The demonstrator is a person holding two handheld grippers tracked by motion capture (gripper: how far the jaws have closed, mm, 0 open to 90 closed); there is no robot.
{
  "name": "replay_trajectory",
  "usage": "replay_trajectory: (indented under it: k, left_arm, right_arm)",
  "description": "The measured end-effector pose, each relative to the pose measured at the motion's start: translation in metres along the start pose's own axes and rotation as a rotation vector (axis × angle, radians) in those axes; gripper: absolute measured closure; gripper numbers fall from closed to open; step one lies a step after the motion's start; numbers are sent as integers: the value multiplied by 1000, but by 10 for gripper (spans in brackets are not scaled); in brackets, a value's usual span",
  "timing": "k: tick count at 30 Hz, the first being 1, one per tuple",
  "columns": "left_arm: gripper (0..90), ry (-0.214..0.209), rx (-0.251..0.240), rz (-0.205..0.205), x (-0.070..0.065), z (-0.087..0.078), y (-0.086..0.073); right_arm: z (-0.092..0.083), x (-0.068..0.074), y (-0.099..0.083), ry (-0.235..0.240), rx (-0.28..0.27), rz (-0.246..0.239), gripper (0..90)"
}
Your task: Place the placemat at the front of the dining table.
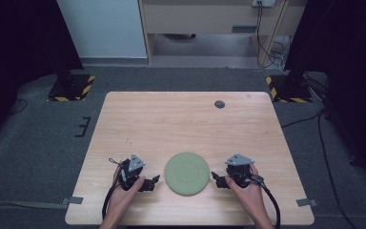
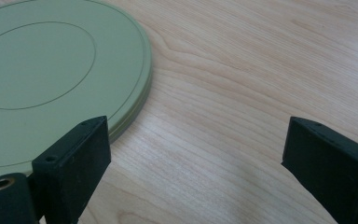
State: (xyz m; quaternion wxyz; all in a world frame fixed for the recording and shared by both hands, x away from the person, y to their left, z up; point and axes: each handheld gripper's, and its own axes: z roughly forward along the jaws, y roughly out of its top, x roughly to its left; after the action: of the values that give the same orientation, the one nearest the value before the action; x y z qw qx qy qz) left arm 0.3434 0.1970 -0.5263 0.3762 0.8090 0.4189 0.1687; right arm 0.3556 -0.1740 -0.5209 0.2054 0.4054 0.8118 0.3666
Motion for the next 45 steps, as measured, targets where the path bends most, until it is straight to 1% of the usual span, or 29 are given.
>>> replay_trajectory:
  k: [2, 4, 6, 8, 9, 10, 11, 14, 15, 17, 19, 23, 24, 26, 27, 29, 31, 35, 38, 40, 42, 45]
  left_arm:
    - [21, -4, -7, -16, -1, 1, 0]
    - [22, -2, -1, -21, -3, 2, 0]
    - [22, -13, 11, -19, -6, 4, 0]
    - [22, -23, 13, -27, -8, 6, 1]
    - [23, -35, 13, -33, -12, 7, 2]
    - [22, -35, 13, -33, -12, 7, 2]
    - [22, -47, 10, -36, -16, 9, 3]
    - [23, -54, 10, -28, -19, 10, 4]
    - [24, -67, 9, -43, -20, 13, 5]
    - [24, -72, 16, -44, -22, 15, 5]
    - [9, -64, 16, -46, -23, 17, 5]
    - [0, -72, 20, -51, -20, 18, 6]
    - [1, -70, 20, -52, -21, 18, 6]
    - [1, -57, 19, -39, -22, 18, 7]
    - [1, -49, 16, -38, -22, 19, 8]
    - [1, -44, 15, -37, -22, 19, 8]
    - [1, -35, 9, -44, -21, 21, 9]
    - [0, -38, 2, -45, -20, 23, 10]
    - [7, -38, 0, -42, -21, 22, 9]
    - [21, -38, 9, -28, -22, 21, 8]
    - [17, -34, 17, -21, -24, 21, 7]
    - [10, -28, 16, -22, -24, 21, 8]
  right_arm:
    - [1, 2, 0, 4, -9, 6, 76]
    - [3, 4, -1, 8, -12, 8, 75]
    - [5, 6, -1, 10, -5, 3, 75]
    - [6, 8, -1, 15, -1, 1, 75]
    - [7, 11, -1, 18, 1, -8, 73]
    - [7, 11, -1, 18, 1, -8, 73]
    - [9, 13, 0, 26, 7, -7, 70]
    - [9, 14, 0, 21, 8, -7, 65]
    - [9, 14, 0, 23, 8, -5, 64]
    - [9, 13, 0, 23, 8, -5, 63]
    - [9, 14, 0, 18, 9, -7, 58]
    - [10, 14, 1, 13, 12, -3, 52]
    - [10, 14, 1, 10, 11, -2, 49]
    - [11, 13, 1, 5, 10, 1, 44]
    - [12, 13, 1, -2, 8, 11, 44]
    - [12, 13, 2, -5, 7, 7, 44]
    - [14, 12, 3, -21, 0, 7, 44]
    - [16, 11, 3, -34, -5, 23, 40]
    - [16, 10, 3, -34, -5, 17, 52]
    - [15, 12, 3, -30, 1, 15, 58]
    - [14, 13, 2, -30, 23, -1, 57]
    - [13, 14, 2, -24, 25, -16, 60]
